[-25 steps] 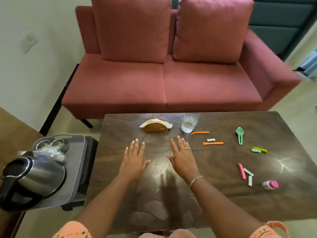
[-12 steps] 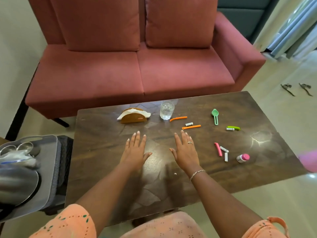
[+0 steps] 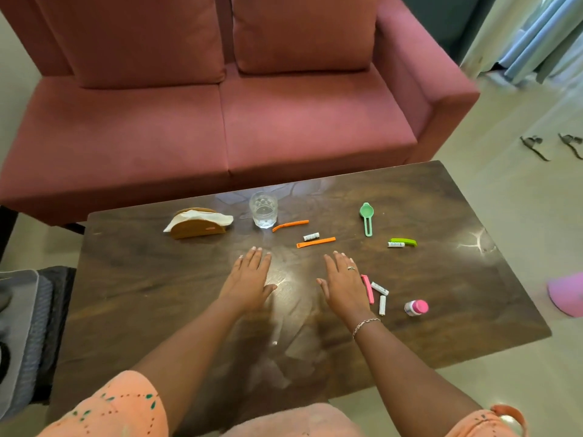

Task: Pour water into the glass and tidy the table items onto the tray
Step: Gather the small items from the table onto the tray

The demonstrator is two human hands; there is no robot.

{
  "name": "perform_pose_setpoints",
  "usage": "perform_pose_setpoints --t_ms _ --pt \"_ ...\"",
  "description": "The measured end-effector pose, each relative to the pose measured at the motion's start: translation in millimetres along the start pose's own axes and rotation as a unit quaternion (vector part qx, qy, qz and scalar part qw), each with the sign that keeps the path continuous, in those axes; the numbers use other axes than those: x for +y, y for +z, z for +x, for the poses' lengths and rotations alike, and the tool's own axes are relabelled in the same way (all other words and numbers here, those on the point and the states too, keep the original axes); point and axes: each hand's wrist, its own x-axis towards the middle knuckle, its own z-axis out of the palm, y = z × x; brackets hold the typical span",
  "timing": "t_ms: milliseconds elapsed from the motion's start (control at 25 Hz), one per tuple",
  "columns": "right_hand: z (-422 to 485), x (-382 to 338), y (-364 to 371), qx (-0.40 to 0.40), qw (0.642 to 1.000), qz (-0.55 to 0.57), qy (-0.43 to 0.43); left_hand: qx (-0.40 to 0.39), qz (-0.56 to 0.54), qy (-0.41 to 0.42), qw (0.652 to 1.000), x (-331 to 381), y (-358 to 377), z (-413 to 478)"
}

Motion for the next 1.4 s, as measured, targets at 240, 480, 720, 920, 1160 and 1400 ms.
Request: perform_pose_setpoints --t_ms 240,480,720,920,1160,1400 --pt "71 63 21 -0.042 0.997 0.028 -0.049 0.016 -0.025 -0.036 0.999 35 -9 81" --pt "136 87 62 -0.118 0.987 -0.01 -0.113 0.018 -0.053 -0.038 0.998 45 14 157" --pt "170 99 104 -0.107 0.98 -0.014 -0.17 0.034 0.016 -0.01 0.999 29 39 215" --pt "177 100 132 -0.088 0.968 -0.027 -0.231 0.035 0.082 -0.021 0.996 30 51 253" --pt "168 104 137 -0.059 0.974 -0.017 -0.22 0.023 0.111 -0.028 0.993 25 59 263" --pt "151 88 124 -0.047 0.977 0.03 -0.207 0.066 -0.046 -0.111 0.99 6 59 218"
